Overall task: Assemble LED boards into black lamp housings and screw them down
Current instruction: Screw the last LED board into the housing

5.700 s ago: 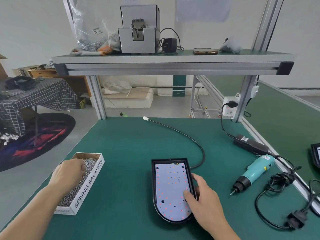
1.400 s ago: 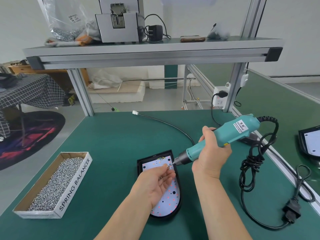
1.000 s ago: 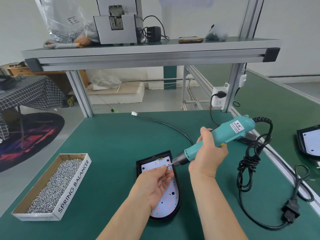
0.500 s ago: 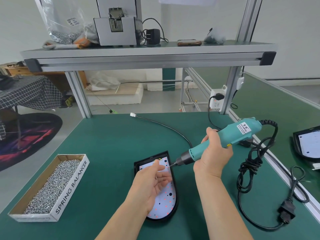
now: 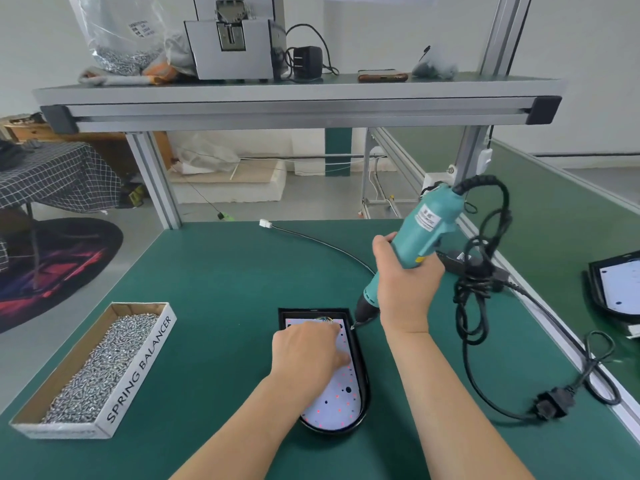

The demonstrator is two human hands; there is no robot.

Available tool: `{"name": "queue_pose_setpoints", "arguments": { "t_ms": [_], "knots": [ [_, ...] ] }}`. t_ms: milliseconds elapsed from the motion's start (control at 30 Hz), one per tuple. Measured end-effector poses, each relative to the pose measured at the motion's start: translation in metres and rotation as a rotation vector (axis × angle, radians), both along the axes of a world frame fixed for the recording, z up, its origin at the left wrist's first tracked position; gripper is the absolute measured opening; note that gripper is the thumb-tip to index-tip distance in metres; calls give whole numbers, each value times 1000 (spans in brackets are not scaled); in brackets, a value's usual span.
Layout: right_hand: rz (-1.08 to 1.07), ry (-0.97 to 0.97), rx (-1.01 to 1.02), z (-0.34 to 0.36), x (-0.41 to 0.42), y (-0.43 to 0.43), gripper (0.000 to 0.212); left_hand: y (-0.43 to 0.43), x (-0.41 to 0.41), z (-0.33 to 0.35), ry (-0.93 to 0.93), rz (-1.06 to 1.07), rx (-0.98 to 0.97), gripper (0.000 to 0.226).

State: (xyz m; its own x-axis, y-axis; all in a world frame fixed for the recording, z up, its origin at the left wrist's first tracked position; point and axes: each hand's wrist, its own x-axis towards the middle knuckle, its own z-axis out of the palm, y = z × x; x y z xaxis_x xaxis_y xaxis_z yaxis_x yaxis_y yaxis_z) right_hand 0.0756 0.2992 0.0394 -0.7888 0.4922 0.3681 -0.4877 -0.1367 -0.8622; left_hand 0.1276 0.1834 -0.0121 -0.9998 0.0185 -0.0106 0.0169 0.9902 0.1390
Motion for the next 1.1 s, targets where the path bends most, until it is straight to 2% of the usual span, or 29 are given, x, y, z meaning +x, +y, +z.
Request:
{"name": "queue_pose_setpoints", "arguments": {
  "t_ms": [133,300,500,667,1100],
  "knots": [
    [-4,18,85,-12,-7,-9,29,2,0,3,-17,-8,-6,15],
    [-5,2,81,-18,-13,-13,28,3,-1,3,-25,-24,18,13],
    [-2,-14,75,-25,-19,-12,26,1,-4,-4,-1,-34,37,16],
    [9,-42,67,-29,-20,-15,26,-1,-6,-9,17,-36,35,32],
    [21,-15,155,-26,-19,-19,35,0,-5,-4,15,-30,32,31]
  ]
}}
